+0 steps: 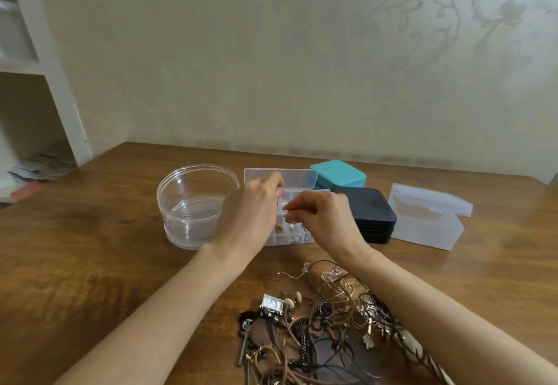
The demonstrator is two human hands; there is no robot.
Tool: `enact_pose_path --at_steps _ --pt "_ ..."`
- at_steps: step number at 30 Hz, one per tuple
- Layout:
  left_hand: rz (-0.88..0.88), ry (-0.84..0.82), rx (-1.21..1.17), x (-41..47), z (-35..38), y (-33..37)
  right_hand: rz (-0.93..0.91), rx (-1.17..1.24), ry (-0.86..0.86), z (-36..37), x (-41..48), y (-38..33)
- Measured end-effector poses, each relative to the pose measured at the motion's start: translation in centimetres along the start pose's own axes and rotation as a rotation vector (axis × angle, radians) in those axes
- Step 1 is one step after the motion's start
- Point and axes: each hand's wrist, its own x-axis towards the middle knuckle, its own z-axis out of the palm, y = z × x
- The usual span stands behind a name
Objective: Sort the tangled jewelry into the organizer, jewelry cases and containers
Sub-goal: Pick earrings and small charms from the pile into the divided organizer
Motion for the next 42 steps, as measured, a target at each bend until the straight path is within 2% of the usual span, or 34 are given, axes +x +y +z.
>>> enact_pose_path --at_steps 5,9,20,22,26,29,31,35,42 --pt "-0.027 0.053 -0.038 0.1 -0.4 -0.1 -0.043 -0.125 -0.067 0.5 0.2 -0.6" --pt "-0.063 0.068 -0.056 0.3 -0.6 -0.3 -0.080 -0.108 -0.002 -2.1 -0.5 -0.4" --pt "-0.097 -0.030 -0.117 -0.1 -0.5 -0.2 0.110 0.029 0.040 -8.5 -4.2 4.8" --pt "-0.071 -0.083 -0.196 -0.1 -0.8 0.5 0.164 0.081 0.025 -9.1 -3.9 5.3" --pt "0.017 -0.319 -0.435 -0.3 -1.1 2.3 0.188 0.052 -0.046 -9.5 -3.6 5.7" --pt "0.142 -0.347 -0.266 -0.5 -0.4 2.1 0.183 0.048 -0.121 -9.4 -3.8 5.2" --pt "0.163 -0.348 -0.174 -0.6 0.1 1.7 0.177 0.043 -0.139 -9.4 -3.8 5.1" --pt "0.104 -0.388 -0.239 -0.5 0.1 1.8 0.176 0.038 -0.134 -9.4 -4.0 5.0" --pt "0.149 -0.761 -0.117 -0.8 0.8 1.4 0.185 0.030 -0.157 -9.2 -4.1 5.2"
